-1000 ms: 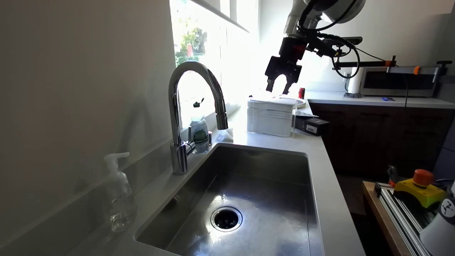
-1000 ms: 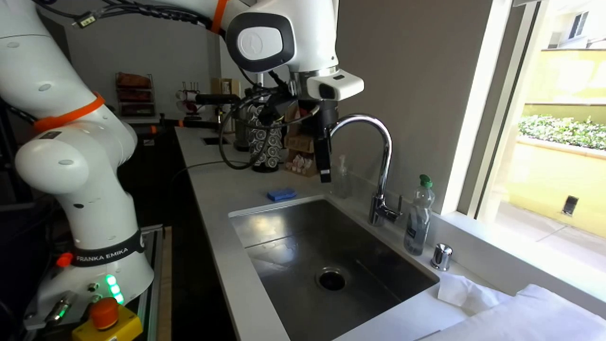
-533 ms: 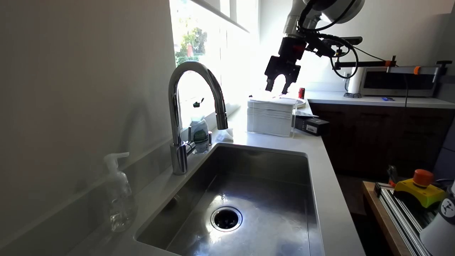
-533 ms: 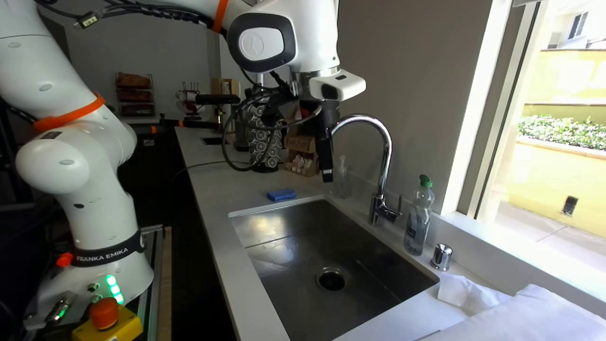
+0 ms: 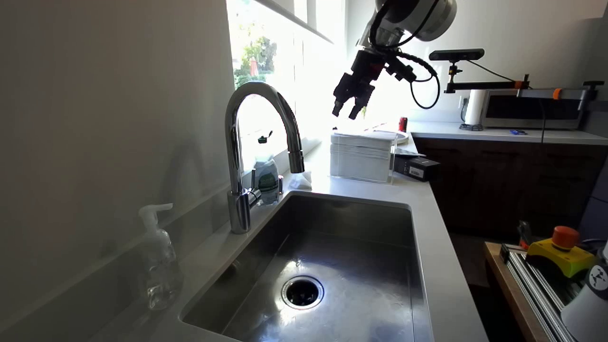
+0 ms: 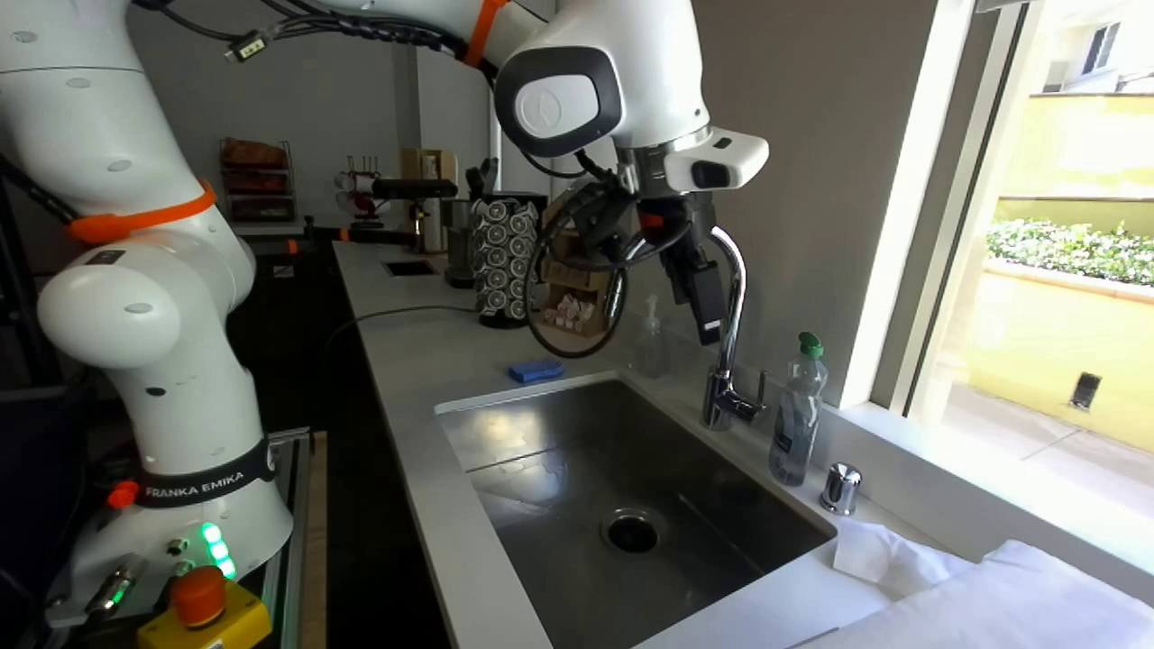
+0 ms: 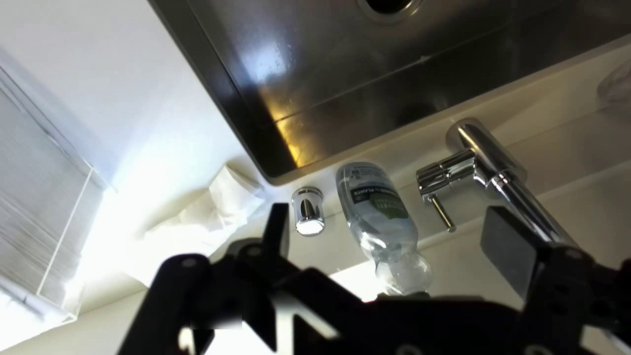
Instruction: Put the soap bottle on the window seal
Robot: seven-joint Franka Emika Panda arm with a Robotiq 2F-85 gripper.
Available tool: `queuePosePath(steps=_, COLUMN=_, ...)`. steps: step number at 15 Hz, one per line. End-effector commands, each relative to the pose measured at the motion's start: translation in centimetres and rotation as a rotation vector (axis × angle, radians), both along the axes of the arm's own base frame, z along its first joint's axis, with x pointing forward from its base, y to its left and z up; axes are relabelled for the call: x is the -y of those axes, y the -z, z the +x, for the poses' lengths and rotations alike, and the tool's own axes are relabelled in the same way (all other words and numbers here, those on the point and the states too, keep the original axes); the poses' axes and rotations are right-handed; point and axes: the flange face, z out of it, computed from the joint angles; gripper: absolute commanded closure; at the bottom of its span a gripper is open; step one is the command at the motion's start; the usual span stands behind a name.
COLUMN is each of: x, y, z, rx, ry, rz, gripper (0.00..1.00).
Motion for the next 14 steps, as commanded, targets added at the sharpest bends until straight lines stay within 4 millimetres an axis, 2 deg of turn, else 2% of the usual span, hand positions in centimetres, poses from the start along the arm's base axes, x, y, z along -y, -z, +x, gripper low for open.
queuePosePath(steps=1, x=0.8, y=1.0, z=3.8, rx=0.033, ry=0.010, rz=-0.006, gripper=0.00)
queuePosePath(steps=9, x=0.9, y=3.9, z=10.2, rx=0.116, ry=0.144, rz=0.046, gripper=0.00)
queuePosePath(steps=14, x=0.4, y=4.7, z=13.4, rx=0.147, ry=0.202, rz=0.081, gripper=0.00)
